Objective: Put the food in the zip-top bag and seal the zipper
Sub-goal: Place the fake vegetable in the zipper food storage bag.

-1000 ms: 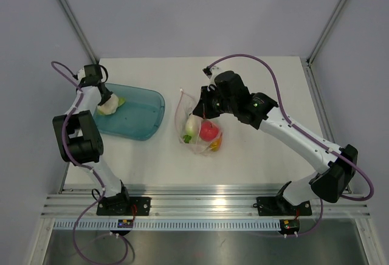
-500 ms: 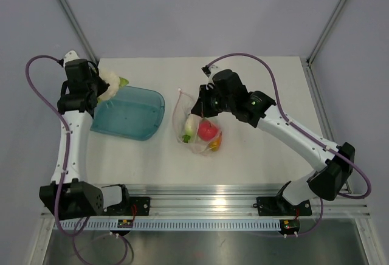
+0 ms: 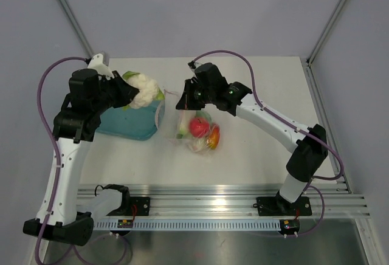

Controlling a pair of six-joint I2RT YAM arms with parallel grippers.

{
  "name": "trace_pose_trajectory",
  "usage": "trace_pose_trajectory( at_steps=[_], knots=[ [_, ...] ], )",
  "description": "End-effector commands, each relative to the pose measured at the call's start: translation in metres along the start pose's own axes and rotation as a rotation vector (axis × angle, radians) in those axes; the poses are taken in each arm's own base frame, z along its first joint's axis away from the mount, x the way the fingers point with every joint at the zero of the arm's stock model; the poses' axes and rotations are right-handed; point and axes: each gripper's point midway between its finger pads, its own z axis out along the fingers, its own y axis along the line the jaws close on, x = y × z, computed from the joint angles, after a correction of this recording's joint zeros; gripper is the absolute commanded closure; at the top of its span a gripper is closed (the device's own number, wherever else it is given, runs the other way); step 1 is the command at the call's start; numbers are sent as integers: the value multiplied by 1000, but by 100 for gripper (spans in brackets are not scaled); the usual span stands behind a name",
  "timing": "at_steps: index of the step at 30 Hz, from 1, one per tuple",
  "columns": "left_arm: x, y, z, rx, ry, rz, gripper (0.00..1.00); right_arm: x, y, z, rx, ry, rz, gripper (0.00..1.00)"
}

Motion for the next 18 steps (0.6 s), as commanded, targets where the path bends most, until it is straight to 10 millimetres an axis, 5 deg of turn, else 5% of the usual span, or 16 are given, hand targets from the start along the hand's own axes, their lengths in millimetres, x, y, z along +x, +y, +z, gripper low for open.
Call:
trace_pose_trajectory(
  at_steps=[1, 12, 18],
  knots=[
    [-16, -45, -35, 206, -55, 1, 100, -27, 23, -13, -45, -77, 19, 100],
    [25, -109, -50, 531, 86, -105, 100, -32, 26, -29, -37, -105, 34, 100],
    [50, -107, -31, 569, 104, -178, 100, -31, 31, -38, -61, -111, 39, 100]
  ],
)
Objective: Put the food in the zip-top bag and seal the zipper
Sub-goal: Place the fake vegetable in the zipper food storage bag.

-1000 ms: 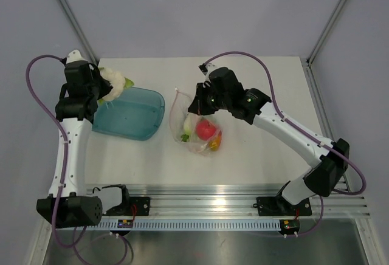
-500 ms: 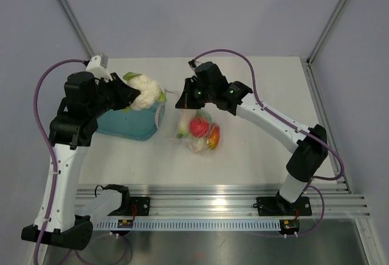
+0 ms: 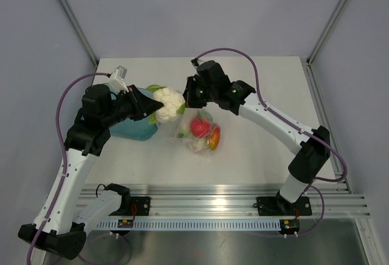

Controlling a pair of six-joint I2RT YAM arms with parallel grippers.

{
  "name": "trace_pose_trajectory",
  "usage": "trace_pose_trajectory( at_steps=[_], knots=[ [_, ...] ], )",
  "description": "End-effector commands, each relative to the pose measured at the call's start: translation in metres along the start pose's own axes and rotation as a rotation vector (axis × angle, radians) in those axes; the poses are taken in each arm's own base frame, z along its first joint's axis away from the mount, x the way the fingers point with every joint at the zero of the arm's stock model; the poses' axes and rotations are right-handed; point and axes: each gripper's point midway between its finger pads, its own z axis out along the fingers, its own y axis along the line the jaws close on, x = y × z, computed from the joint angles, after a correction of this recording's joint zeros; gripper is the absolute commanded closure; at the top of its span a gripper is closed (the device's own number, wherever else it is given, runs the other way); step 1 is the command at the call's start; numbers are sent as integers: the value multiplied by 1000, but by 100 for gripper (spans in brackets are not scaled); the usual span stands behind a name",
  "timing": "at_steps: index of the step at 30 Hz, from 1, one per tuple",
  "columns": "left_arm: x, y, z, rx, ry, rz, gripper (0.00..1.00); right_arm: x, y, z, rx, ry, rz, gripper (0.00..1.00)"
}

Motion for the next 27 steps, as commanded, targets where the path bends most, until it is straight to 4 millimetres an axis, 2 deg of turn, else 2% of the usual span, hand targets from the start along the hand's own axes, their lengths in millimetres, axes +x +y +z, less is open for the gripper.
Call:
trace_pose_trajectory(
  at_steps=[1, 7, 8, 15, 19, 24, 27],
  knots=[
    [-6, -29, 5, 165, -37, -29, 100, -22, 26, -33, -72, -88, 1, 100],
    [14, 0, 25, 84, 12, -18, 100, -25, 34, -43, -105, -101, 4, 100],
    [22, 10, 30, 41, 54, -26, 100, -24, 37, -45, -114, -101, 8, 100],
    [46, 39, 41, -109, 164, 19, 100, -28, 43, -53, -135, -122, 5, 100],
    [50, 54, 38, -189, 183, 66, 100, -31, 41, -57, -119, -140, 2, 100],
    [53, 63, 33, -229, 211, 120, 100, -32, 36, -62, -95, -156, -2, 100],
    [64, 69, 31, -227, 258, 151, 100, -31, 35, -61, -91, -155, -3, 100]
  ],
)
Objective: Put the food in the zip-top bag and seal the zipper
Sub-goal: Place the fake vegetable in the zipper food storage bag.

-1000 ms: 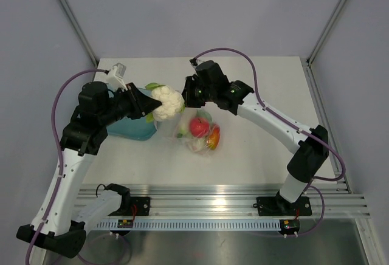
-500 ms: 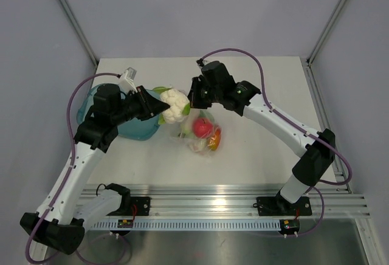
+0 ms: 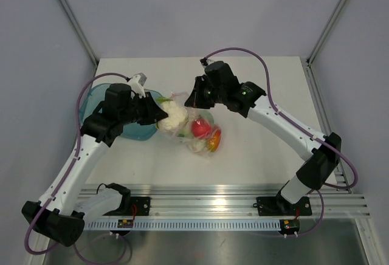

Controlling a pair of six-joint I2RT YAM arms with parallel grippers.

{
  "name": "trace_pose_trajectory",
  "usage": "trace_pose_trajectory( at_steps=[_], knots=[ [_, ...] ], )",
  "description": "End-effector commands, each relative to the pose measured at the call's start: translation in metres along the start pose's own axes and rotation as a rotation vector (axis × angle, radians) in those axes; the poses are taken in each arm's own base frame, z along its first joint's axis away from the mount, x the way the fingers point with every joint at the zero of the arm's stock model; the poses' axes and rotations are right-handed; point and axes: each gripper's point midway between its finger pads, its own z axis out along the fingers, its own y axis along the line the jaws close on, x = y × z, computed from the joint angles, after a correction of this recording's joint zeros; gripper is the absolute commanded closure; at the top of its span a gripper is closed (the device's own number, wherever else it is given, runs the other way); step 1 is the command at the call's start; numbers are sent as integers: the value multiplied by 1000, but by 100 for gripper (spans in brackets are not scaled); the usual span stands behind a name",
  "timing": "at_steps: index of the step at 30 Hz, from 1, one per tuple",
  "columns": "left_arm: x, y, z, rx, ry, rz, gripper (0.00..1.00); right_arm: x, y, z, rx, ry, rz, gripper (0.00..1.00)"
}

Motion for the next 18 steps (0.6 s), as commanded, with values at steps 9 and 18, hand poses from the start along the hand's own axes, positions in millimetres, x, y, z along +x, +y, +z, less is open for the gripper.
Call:
trace_pose_trajectory(
  at_steps=[9, 18],
  knots=[
    [43, -2, 13, 40, 193, 94, 100, -26, 62, -26, -211, -90, -23, 100],
    [42, -34, 24, 108, 237, 187, 70, -22, 65, -28, -197, -89, -41, 100]
  ],
)
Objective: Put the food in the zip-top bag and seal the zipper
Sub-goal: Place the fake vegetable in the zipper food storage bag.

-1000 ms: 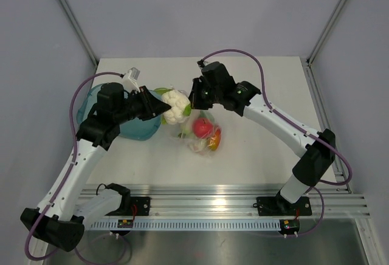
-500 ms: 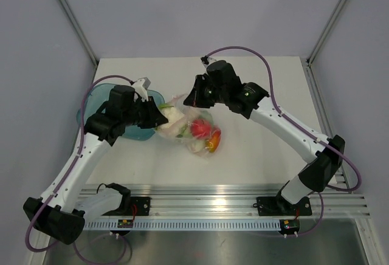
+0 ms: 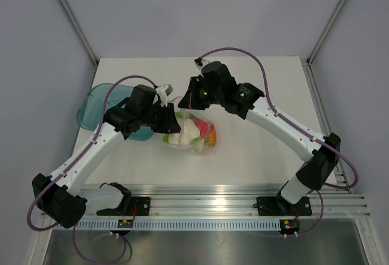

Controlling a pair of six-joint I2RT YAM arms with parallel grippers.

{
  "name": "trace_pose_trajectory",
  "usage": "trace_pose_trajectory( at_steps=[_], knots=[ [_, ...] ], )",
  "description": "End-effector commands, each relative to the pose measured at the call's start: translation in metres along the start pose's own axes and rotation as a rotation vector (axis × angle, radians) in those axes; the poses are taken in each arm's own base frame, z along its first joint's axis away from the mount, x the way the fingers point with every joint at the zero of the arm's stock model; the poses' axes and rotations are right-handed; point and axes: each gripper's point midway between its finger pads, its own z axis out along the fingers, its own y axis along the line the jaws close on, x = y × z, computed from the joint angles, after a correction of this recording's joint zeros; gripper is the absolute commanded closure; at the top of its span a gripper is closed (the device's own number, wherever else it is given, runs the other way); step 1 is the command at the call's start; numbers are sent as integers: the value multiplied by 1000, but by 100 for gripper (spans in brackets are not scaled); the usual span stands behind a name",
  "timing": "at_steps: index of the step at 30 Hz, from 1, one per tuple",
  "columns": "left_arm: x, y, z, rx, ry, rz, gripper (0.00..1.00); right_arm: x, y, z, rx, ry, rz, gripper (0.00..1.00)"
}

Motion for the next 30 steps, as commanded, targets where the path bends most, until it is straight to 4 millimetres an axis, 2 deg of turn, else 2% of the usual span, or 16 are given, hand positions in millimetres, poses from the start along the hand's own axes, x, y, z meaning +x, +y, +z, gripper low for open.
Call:
trace_pose_trajectory(
  at_steps=[1, 2, 3, 6, 9, 11, 12, 13, 15, 16, 18, 19, 20, 23, 28, 30],
  knots=[
    [-23, -21, -21, 44, -56, 81, 50, -25, 31, -20, -82, -93, -34, 100],
    [-26, -23, -27, 40, -63, 94, 36, -25, 29, -23, -76, -100, -38, 100],
    [-30, -28, -41, 43, -84, 121, 14, -23, 26, -26, -69, -99, -37, 100],
    [-41, -47, -66, 95, -144, 167, 2, -18, 20, -30, -49, -101, -39, 100],
    [-43, -70, -91, 186, -180, 204, 3, -15, 16, -32, -42, -99, -38, 100],
    [-45, -82, -107, 231, -218, 225, 13, -14, 15, -34, -41, -98, -37, 100],
    [-47, -87, -113, 249, -242, 234, 19, -13, 15, -35, -41, -96, -37, 100],
    [-49, -88, -118, 246, -265, 235, 35, -12, 14, -36, -37, -95, -41, 100],
    [-52, -86, -127, 223, -308, 234, 46, -10, 12, -39, -32, -89, -45, 100],
    [-55, -74, -125, 158, -328, 218, 49, -9, 12, -40, -33, -88, -49, 100],
    [-57, -53, -117, 58, -336, 181, 48, -6, 10, -42, -29, -80, -57, 100],
    [-53, -43, -109, 19, -319, 160, 35, -5, 10, -44, -31, -77, -59, 100],
    [-52, -35, -102, -12, -310, 137, 28, -3, 8, -45, -24, -70, -64, 100],
    [-43, -9, -82, -109, -275, 100, 25, 0, 6, -49, -17, -59, -78, 100],
    [-33, 3, -55, -110, -230, 82, 31, 4, 3, -53, -7, -46, -84, 100],
    [-30, 8, -48, -123, -217, 70, 40, 5, 2, -53, -6, -40, -85, 100]
  ],
)
